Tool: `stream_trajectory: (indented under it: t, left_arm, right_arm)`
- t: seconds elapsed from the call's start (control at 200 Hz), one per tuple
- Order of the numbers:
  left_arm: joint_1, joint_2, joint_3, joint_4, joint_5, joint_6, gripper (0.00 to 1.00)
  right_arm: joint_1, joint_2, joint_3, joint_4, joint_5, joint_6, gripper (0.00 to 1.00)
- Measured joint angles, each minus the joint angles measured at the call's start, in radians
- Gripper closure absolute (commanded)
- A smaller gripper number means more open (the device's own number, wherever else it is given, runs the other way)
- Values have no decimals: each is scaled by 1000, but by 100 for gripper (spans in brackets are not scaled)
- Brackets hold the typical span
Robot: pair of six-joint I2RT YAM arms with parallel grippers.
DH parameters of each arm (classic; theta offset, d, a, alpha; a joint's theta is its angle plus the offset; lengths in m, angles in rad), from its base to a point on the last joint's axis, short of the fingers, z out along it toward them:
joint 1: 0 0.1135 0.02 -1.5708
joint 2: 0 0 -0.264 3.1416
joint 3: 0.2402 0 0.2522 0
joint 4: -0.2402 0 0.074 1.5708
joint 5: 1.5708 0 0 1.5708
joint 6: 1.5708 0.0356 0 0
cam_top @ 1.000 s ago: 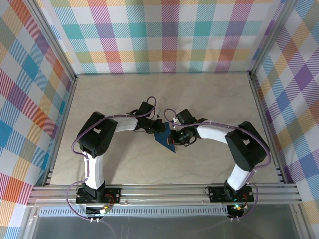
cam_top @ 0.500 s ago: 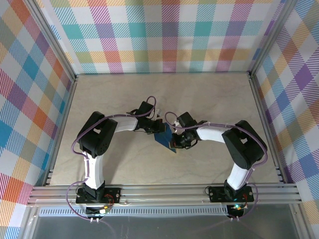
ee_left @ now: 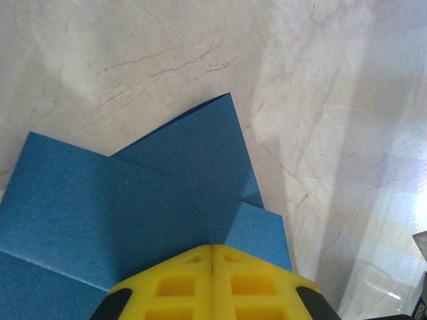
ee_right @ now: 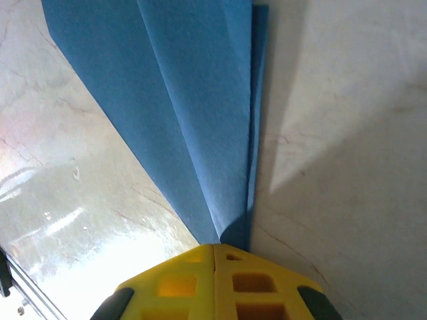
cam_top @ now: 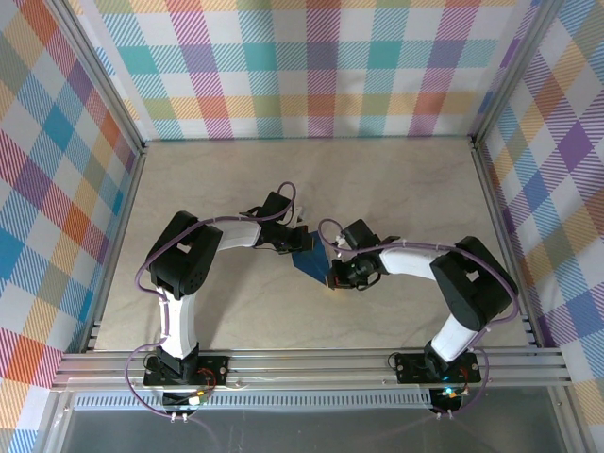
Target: Fold a paper plane with a square sheet of paper (fold left side to right side)
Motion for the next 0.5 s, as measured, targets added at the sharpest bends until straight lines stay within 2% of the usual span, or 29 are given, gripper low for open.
stream_trajectory:
  t: [0.185, 0.265, 0.39, 0.5]
  left_arm:
    - [0, 0, 0, 0, 3, 8, 99]
    - [1, 0, 0, 2, 8, 8, 97]
    - [5, -8, -1, 2, 4, 0, 84]
    - [13, -59, -18, 0, -9, -10, 76]
  right_arm:
    - [-12, -44, -40, -16, -5, 14, 100]
    - [-16, -71, -54, -44, -9, 14, 92]
    - [-37, -135, -60, -78, -24, 5, 74]
    - [-77, -193, -56, -77, -47, -18, 64]
